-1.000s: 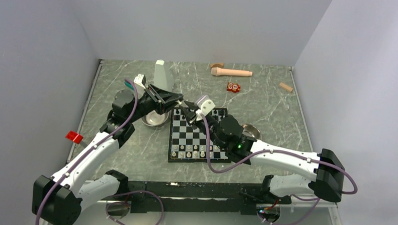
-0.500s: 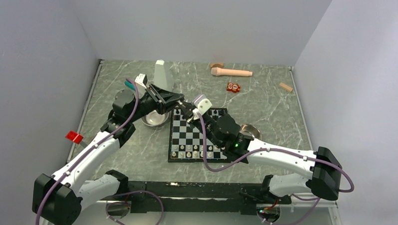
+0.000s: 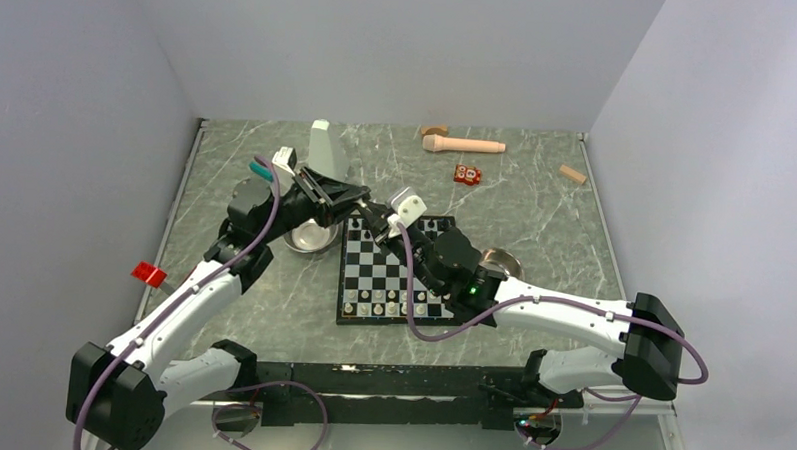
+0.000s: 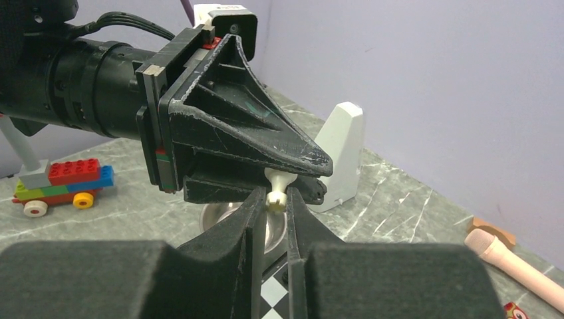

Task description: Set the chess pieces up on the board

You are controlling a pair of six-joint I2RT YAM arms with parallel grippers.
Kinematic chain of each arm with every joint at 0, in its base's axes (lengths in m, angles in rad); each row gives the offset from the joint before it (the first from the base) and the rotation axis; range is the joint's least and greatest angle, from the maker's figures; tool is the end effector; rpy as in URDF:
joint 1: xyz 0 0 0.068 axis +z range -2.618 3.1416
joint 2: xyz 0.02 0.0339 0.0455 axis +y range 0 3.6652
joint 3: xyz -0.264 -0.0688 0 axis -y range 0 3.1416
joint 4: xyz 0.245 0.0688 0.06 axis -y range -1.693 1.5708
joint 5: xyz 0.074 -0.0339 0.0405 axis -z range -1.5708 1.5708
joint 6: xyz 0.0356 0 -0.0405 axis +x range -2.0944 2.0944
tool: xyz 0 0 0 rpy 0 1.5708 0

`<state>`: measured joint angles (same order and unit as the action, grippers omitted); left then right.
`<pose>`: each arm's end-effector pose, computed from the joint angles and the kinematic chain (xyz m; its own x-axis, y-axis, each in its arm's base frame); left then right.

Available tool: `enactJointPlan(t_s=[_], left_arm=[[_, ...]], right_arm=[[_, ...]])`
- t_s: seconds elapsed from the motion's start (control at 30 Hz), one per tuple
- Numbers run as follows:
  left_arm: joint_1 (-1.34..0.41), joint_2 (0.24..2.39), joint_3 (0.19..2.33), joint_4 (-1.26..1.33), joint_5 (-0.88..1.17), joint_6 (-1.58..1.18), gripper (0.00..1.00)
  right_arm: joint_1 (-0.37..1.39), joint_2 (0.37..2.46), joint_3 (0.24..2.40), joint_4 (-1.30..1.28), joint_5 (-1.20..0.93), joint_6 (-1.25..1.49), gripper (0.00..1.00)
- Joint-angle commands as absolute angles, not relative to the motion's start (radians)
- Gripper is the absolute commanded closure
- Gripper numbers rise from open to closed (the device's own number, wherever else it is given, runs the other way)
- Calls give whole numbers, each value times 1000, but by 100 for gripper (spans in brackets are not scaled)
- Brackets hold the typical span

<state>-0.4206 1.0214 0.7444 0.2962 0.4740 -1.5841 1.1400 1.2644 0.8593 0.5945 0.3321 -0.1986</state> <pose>0.2123 -0.1128 0.3314 -0.7800 -0.6257 0.0045 0.0071 -0.0162 -0.9998 0.1337 0.2631 0.3441 0.2202 0.0324 -0.9749 -0.6955 0.7060 -0.1336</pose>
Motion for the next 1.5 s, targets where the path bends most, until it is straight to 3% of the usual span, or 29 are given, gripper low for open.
enactJointPlan(t_s=[0.0,0.13,0.3,0.43,0.53,0.67,0.8,1.03,1.47], left_arm=[[-430,1023,743,356,493,-1593,67],[-428,1021,738,339,484,-1578,43],[-343,1010,728,288,504,-1509,27],[-222,1014,785,110,555,-1308,24],[-164,1021,873,-94,533,-1058,24],[-138,1010,987,-331,426,-793,23],[-133,950,1019,-392,330,-652,23],[-133,885,1005,-477,145,-442,18],[-132,872,873,-403,146,-417,16]], right_arm=[[1145,1261,897,630,326,-164,100],[1143,1225,888,591,327,-127,100],[1141,1138,893,399,413,23,100],[1046,1104,1035,-99,459,321,100],[900,1137,1155,-438,335,488,100],[783,1183,1276,-768,269,558,100],[710,1255,1340,-1003,162,581,100],[685,1354,1264,-1100,48,611,100],[675,1446,1011,-938,-64,605,100]])
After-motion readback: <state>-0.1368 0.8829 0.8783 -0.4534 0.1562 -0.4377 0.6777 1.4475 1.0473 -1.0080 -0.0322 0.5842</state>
